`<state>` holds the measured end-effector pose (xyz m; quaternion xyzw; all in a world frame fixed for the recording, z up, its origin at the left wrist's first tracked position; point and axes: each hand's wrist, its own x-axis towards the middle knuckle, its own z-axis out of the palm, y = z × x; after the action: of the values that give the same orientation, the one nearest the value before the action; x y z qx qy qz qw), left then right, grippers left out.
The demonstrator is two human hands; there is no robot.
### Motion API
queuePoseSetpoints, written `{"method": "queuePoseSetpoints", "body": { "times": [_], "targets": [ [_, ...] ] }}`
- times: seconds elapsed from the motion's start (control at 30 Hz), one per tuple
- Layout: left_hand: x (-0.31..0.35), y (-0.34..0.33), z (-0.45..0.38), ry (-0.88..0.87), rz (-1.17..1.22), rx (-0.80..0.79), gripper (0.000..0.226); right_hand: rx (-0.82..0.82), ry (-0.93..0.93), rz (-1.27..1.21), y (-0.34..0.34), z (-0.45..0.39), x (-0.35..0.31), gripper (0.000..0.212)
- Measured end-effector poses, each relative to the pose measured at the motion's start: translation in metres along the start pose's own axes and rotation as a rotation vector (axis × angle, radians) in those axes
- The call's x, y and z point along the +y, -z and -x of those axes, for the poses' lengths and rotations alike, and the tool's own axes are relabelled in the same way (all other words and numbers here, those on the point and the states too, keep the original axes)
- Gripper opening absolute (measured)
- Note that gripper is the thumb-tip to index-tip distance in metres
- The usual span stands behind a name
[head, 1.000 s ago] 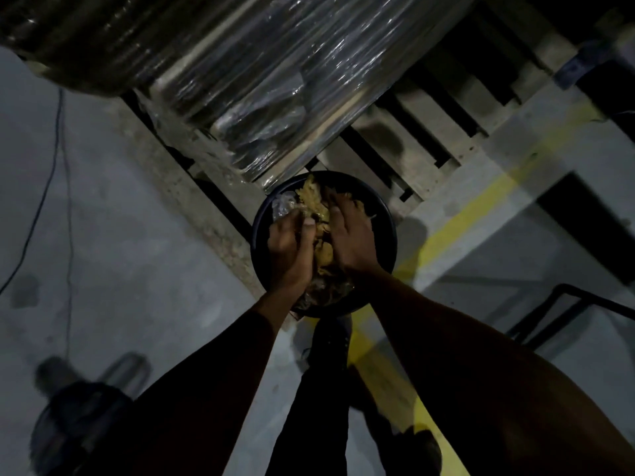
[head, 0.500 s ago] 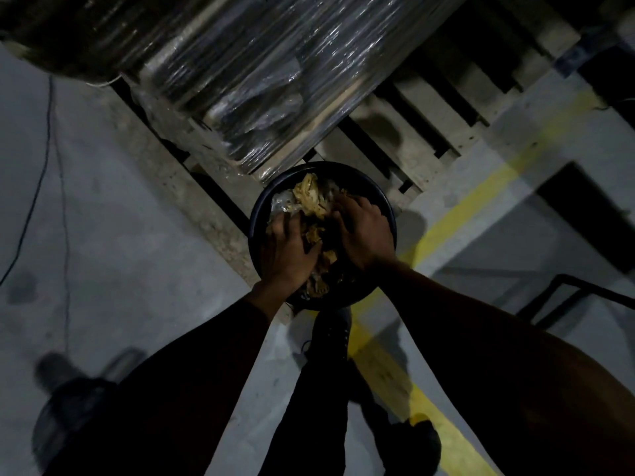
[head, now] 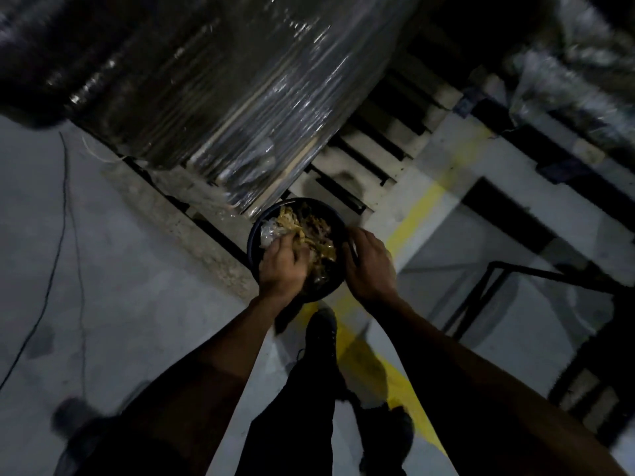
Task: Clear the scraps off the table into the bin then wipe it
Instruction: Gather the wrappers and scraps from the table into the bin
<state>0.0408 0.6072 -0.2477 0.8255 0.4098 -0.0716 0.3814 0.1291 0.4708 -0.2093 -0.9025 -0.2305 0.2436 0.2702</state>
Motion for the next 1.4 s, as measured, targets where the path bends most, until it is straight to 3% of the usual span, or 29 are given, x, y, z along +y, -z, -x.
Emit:
{"method": "queuePoseSetpoints", "body": {
  "times": [0.1, 0.3, 0.4, 0.7, 0.87, 1.23, 1.4],
  "targets": [
    [0.039, 0.02, 0.027, -0.066, 0.037, -0.019, 0.048, 0.101, -0.03, -0.043, 0.038, 0.037, -0.011, 0.044],
    [0.107, 0.037, 0.1, -0.183, 0.144, -0.074, 0.047, 0.223, -0.098, -0.128, 0.094, 0.122, -0.015, 0.06],
    [0.134, 0.041, 0.142, -0.24, 0.17, -0.071, 0.056, 0.309, -0.081, -0.138, 0.116, 0.168, -0.012, 0.061],
    [0.186, 0.026, 0.288, -0.545, 0.093, -0.045, 0.046, 0.578, -0.093, -0.156, 0.169, 0.328, 0.019, 0.047],
    [0.202, 0.008, 0.35, -0.664, 0.013, -0.06, 0.036, 0.654, -0.19, -0.174, 0.178, 0.402, 0.045, 0.057],
    [0.236, -0.049, 0.403, -0.833, -0.114, -0.235, 0.041, 0.835, -0.379, -0.173, 0.193, 0.477, 0.106, 0.053],
    [0.259, -0.086, 0.391, -0.938, -0.211, -0.356, 0.051, 1.021, -0.642, -0.178, 0.204, 0.485, 0.149, 0.059]
  ]
}}
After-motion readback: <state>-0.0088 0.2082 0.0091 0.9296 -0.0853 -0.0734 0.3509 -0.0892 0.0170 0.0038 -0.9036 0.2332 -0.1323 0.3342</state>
